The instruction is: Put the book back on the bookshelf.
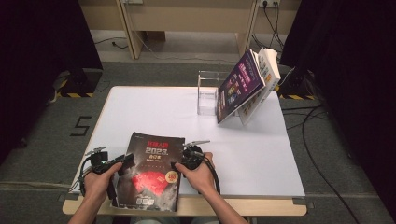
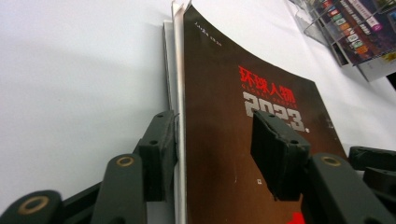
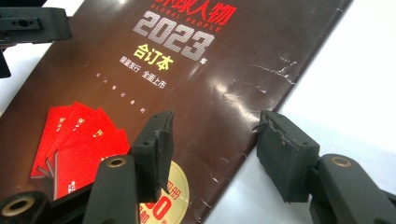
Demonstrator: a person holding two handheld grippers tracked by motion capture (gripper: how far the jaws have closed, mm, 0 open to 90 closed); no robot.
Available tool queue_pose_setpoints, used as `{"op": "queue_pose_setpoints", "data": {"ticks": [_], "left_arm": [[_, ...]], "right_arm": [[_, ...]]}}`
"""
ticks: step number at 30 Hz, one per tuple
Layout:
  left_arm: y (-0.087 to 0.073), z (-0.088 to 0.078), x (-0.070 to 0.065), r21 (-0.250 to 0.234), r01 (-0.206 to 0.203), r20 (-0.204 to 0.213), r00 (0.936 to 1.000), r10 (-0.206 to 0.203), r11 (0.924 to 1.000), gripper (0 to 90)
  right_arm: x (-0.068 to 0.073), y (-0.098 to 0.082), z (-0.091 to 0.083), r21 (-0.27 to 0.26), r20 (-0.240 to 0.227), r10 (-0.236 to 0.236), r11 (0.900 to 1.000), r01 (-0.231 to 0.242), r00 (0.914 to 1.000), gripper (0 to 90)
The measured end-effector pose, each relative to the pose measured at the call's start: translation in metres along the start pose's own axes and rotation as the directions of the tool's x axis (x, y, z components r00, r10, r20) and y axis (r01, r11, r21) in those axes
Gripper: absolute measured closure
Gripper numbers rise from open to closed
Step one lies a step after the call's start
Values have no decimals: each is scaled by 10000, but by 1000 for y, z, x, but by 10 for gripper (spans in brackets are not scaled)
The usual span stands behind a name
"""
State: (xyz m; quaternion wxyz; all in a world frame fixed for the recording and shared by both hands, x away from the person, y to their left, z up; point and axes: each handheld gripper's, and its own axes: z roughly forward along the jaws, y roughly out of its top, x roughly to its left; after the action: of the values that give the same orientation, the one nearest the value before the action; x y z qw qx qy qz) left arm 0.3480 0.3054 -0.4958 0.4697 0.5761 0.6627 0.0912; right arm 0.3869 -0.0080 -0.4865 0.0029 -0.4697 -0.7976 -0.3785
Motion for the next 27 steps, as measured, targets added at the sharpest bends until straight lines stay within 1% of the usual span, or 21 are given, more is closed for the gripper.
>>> {"op": "queue_pose_setpoints", "data": {"ticks": [1, 4, 5, 7, 8, 9, 11, 13, 16, 18, 20, 21, 23, 24, 25, 27], "left_arm": [[0, 0, 0, -1, 25, 31, 10000, -25, 10000, 502], [0, -1, 0, -32, 318, 144, 9994, -318, 9995, 521], [0, -1, 0, -32, 318, 144, 9994, -318, 9995, 529], [0, -2, 0, -92, 633, 415, 9972, -629, 9980, 551], [0, -2, 0, -99, 660, 461, 9968, -655, 9978, 561], [1, -2, 0, -82, 646, 454, 9969, -641, 9979, 565], [1, -1, 1, 24, 678, 532, 9963, -678, 9977, 565], [0, -1, 2, 26, 716, 550, 9959, -716, 9974, 569], [-2, 0, 2, 470, 721, 651, 9951, -751, 9963, 570], [-3, 0, 1, 601, 674, 508, 9962, -705, 9959, 570], [-3, -1, 2, 776, 733, 495, 9958, -773, 9943, 575], [-3, -1, 2, 776, 733, 495, 9958, -773, 9943, 579], [0, -4, 7, 859, 1150, 655, 9905, -1208, 9896, 592], [0, -5, 8, 851, 1277, 766, 9880, -1343, 9882, 601], [0, -5, 8, 851, 1277, 766, 9880, -1343, 9882, 607], [-1, -4, 5, 848, 1256, 846, 9875, -1328, 9884, 610]], "right_arm": [[0, 0, 0, -11, -9, 15, 10000, -15, 10000, 461], [0, 0, 0, -6, -20, 17, 10000, -17, 10000, 460], [0, 0, 0, 18, -23, 82, 10000, -82, 10000, 459], [0, 0, 0, 21, -50, 121, 9999, -121, 9999, 457], [-1, 0, 0, -7, -67, 68, 10000, -68, 10000, 458], [0, 0, 0, 30, -48, 129, 9999, -129, 9999, 456], [0, 0, 0, 29, -51, 100, 9999, -100, 9999, 455], [0, 0, 0, 29, -57, 109, 9999, -108, 9999, 454], [0, 0, 0, 24, -48, 98, 9999, -98, 9999, 451], [0, 0, 0, 22, -43, 98, 9999, -98, 9999, 449], [0, 0, 0, 1, -50, 23, 10000, -23, 10000, 448], [0, 0, 0, 26, -53, 76, 10000, -75, 10000, 449], [0, 0, 0, 1, -71, 69, 10000, -69, 10000, 449], [0, -1, 0, -23, -70, 64, 10000, -65, 10000, 449], [0, -1, 0, -56, -78, -18, 10000, 18, 10000, 449], [0, 0, 0, -3, -50, 40, 10000, -40, 10000, 448]]}}
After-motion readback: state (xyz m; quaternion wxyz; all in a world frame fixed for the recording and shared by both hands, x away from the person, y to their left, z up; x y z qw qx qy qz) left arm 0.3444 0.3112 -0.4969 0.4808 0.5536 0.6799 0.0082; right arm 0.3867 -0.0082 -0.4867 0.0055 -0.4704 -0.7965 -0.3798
